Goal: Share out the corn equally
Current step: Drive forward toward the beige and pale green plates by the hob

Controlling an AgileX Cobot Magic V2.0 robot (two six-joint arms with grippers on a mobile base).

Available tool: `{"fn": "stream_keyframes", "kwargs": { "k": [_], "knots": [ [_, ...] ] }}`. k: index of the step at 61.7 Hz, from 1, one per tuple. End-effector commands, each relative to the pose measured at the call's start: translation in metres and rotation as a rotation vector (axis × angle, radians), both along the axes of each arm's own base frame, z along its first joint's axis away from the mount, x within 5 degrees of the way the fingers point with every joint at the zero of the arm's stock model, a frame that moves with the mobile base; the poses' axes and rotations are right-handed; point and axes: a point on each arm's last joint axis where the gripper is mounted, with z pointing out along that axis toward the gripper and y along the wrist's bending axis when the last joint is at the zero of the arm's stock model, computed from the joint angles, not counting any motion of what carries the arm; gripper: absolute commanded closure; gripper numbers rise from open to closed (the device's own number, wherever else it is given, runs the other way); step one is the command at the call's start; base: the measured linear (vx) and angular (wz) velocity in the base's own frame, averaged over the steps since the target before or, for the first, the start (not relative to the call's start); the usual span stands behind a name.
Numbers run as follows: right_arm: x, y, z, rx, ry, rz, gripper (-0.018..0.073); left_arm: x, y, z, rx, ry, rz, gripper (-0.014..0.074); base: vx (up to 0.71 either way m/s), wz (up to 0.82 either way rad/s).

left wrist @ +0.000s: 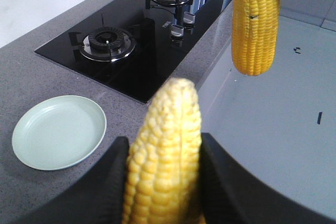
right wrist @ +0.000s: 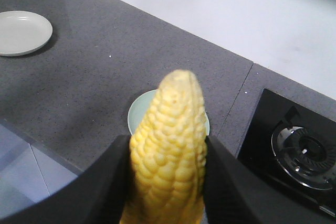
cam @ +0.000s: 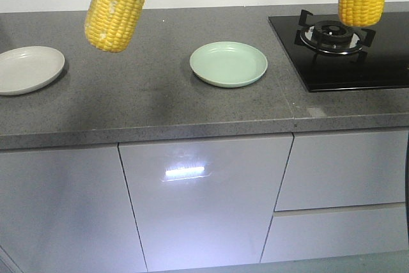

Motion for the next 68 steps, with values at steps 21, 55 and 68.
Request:
{"fn": "stream_keyframes", "kwargs": {
  "k": [21, 55, 68],
  "knots": [
    [-0.0168, -0.0007, 0.0156, 0.016, -0.064, 0.004, 0.0561, -0.0206, 0.0041, 0.0223, -0.07, -0.065, -0.013, 0.0604, 0.11, 0.0],
    [-0.0168, -0.0007, 0.0156, 0.016, -0.064, 0.004, 0.0561, -0.0206, 0.0041, 0.0223, -0.07, -0.065, -0.013, 0.0604, 0.11, 0.03],
    [-0.0168, -0.0007, 0.0156, 0.016, -0.064, 0.004, 0.0561, -0.0206, 0.0041, 0.0223, -0.07, -0.065, -0.013, 0.0604, 0.11, 0.05]
  ]
}}
